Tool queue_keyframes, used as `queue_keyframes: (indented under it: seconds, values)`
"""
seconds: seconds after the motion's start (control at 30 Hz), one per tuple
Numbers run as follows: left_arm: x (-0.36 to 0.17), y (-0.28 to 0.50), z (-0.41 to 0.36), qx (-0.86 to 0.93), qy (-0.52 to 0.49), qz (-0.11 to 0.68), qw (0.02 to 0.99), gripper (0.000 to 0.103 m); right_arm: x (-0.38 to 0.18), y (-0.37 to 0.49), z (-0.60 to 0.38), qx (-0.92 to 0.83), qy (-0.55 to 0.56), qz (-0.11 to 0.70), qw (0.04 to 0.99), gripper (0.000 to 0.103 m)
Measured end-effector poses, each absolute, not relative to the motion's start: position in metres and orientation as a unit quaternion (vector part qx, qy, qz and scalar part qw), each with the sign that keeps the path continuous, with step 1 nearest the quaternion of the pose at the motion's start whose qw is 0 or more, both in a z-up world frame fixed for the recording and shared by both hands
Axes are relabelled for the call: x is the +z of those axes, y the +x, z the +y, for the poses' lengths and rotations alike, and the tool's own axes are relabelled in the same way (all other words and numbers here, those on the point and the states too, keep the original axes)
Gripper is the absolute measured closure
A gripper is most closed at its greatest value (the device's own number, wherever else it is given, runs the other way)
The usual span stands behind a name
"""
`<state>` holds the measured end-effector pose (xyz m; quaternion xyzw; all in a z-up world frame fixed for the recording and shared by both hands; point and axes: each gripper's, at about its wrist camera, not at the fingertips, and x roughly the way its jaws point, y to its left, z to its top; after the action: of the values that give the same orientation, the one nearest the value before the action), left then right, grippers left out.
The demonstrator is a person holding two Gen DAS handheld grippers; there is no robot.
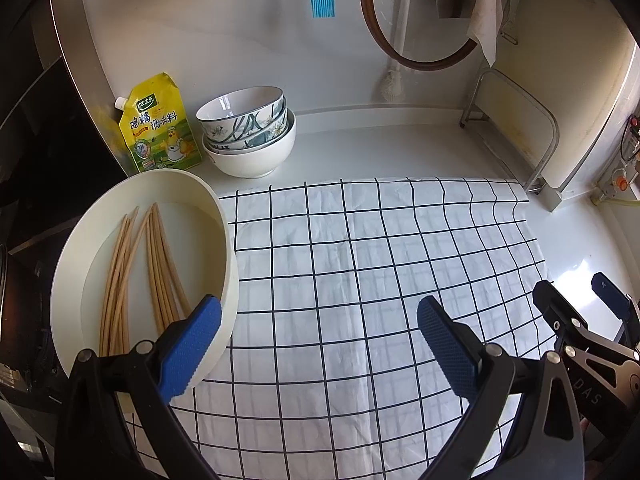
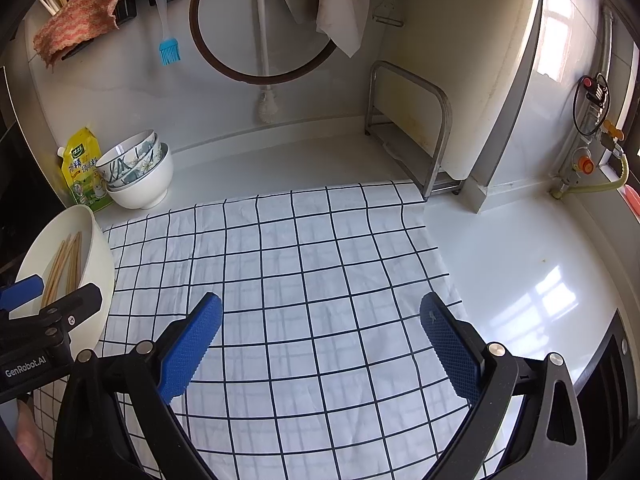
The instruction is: Organize utensils
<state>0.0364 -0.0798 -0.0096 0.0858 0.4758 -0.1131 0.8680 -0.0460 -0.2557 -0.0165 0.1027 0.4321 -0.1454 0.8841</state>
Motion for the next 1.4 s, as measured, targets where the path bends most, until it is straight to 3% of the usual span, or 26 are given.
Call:
queue_keyframes:
  seconds: [1.4]
  values:
    - [-0.013, 0.049, -0.079, -0.114, 0.087, 0.479, 0.866, 0.006, -0.018, -0.034, -0.257, -0.143, 0.093, 0.433, 0.885, 0.008]
